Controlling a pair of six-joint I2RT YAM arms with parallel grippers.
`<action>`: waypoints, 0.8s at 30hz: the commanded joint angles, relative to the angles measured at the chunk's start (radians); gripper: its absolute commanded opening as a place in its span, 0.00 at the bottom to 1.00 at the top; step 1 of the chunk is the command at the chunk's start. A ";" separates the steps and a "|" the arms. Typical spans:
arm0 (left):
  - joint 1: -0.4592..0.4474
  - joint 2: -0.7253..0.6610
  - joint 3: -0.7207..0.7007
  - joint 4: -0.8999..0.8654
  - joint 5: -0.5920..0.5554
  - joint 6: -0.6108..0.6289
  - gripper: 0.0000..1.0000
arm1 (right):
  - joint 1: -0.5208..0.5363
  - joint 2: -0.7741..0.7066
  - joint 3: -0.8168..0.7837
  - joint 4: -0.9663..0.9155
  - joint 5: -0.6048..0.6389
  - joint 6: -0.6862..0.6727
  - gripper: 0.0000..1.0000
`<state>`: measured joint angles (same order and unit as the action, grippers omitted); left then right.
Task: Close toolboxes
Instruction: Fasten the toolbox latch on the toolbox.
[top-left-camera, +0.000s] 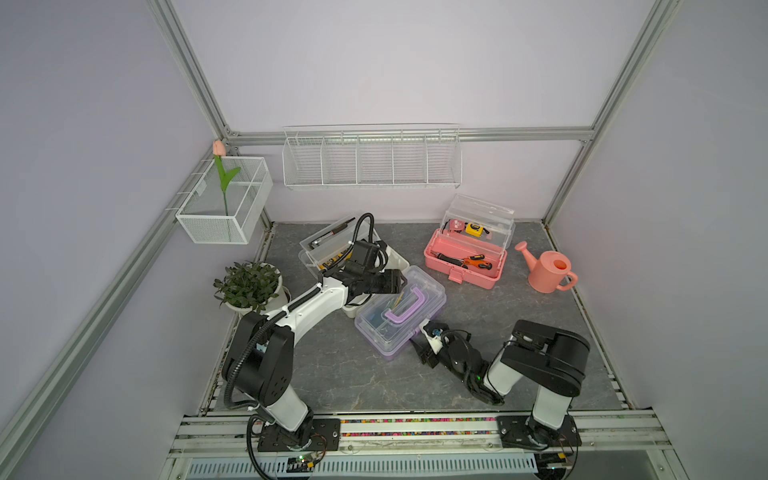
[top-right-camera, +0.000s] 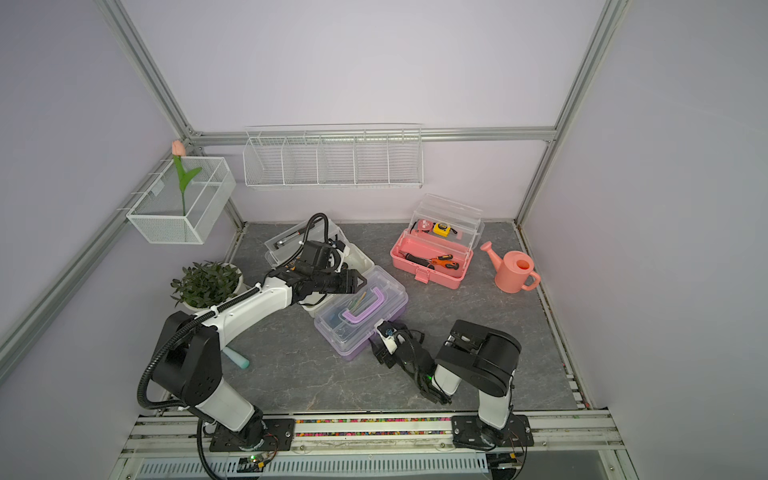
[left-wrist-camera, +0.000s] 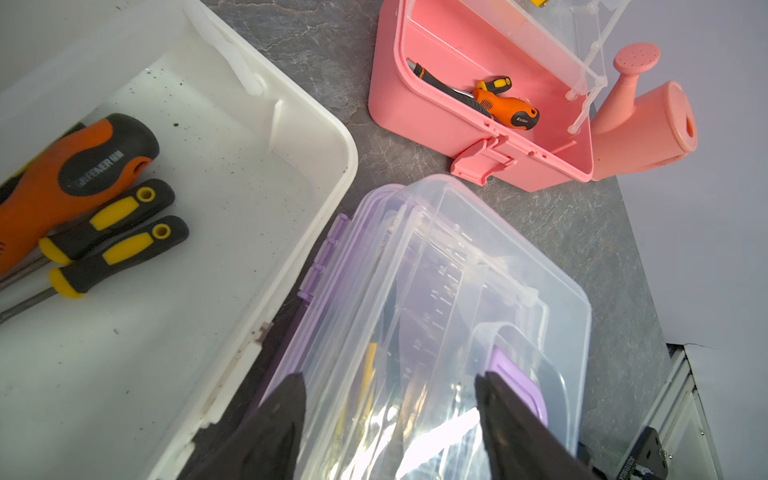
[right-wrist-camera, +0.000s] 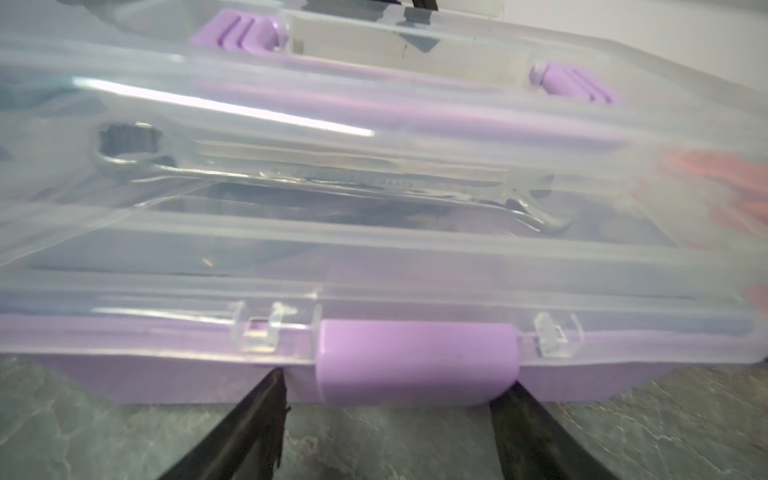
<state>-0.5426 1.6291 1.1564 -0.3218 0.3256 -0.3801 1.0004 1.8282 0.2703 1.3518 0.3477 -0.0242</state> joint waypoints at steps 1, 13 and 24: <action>-0.002 -0.019 -0.010 -0.015 0.005 0.006 0.68 | -0.041 -0.021 -0.011 0.079 0.007 -0.014 0.78; -0.002 0.013 -0.004 -0.027 0.010 0.007 0.68 | -0.090 0.014 0.040 0.079 -0.107 0.002 0.75; -0.002 0.043 -0.047 -0.014 0.012 -0.003 0.67 | -0.082 -0.010 0.054 0.079 -0.112 0.031 0.59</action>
<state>-0.5316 1.6440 1.1358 -0.3012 0.2935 -0.3729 0.9203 1.8347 0.2897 1.3621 0.2142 -0.0109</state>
